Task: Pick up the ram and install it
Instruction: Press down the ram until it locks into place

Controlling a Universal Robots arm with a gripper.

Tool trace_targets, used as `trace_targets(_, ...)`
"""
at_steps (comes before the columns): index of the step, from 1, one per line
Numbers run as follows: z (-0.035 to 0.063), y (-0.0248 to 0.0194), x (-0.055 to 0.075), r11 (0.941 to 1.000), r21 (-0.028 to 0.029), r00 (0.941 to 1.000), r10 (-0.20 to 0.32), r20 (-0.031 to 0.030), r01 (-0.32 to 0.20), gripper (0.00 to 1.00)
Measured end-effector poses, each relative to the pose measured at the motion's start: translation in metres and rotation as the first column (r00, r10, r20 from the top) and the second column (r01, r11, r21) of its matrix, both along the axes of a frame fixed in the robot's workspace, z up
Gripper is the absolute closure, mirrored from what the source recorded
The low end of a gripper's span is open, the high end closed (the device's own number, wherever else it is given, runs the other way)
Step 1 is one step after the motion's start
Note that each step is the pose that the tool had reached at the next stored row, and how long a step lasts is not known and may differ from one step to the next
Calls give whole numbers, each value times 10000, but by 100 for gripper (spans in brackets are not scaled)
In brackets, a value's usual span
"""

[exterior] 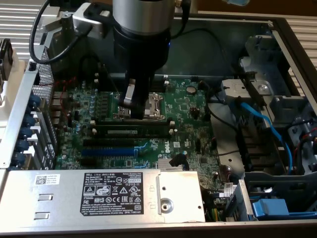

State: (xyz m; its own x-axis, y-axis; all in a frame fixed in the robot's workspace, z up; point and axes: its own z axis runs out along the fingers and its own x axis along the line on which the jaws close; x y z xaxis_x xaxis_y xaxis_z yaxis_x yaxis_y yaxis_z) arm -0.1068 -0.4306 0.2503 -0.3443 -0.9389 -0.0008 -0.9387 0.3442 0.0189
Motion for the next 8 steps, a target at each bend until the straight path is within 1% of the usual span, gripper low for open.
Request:
trace_targets(2, 0, 0, 0, 9985, 1, 9985, -556, -4, 556, 90)
trace_targets(4, 0, 0, 0, 9938, -1, 9938, -1108, -13, 1108, 90)
trace_targets(6, 0, 0, 0, 9863, -1, 9863, -1650, -22, 1650, 90)
trace_targets(8, 0, 0, 0, 9766, -5, 9766, -2151, -42, 2151, 90)
